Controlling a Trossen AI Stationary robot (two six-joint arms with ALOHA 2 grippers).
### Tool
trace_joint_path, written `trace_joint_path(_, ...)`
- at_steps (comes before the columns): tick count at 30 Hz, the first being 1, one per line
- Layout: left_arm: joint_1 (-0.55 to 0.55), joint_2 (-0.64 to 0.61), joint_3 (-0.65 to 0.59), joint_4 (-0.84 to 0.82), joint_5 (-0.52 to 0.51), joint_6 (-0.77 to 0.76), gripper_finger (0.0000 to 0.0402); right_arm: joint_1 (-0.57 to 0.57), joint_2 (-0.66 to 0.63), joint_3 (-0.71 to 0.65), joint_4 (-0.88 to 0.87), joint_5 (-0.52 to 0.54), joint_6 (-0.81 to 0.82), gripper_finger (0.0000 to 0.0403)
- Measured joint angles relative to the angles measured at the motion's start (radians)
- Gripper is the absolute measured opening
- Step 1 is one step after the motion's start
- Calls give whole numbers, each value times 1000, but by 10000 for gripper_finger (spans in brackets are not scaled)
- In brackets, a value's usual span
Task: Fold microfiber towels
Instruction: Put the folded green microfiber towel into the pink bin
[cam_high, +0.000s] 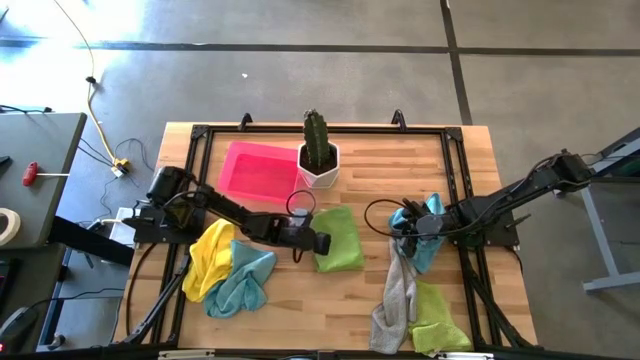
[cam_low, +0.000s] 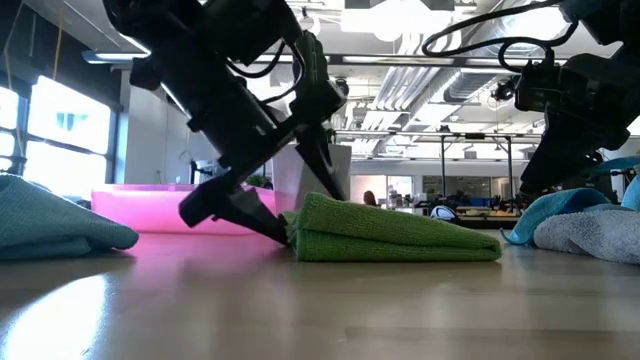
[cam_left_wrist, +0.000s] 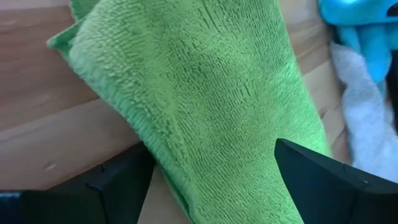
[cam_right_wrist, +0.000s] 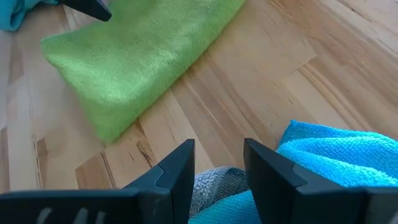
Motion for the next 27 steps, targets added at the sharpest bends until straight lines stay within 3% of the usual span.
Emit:
trace_joint_path(8, 27, 14, 0, 35, -15, 29, 299, 0, 0, 0, 0, 0, 0, 129)
trace_joint_path(27, 67, 77, -1, 133, -7, 212, 85, 0, 0, 0, 0, 0, -1, 129)
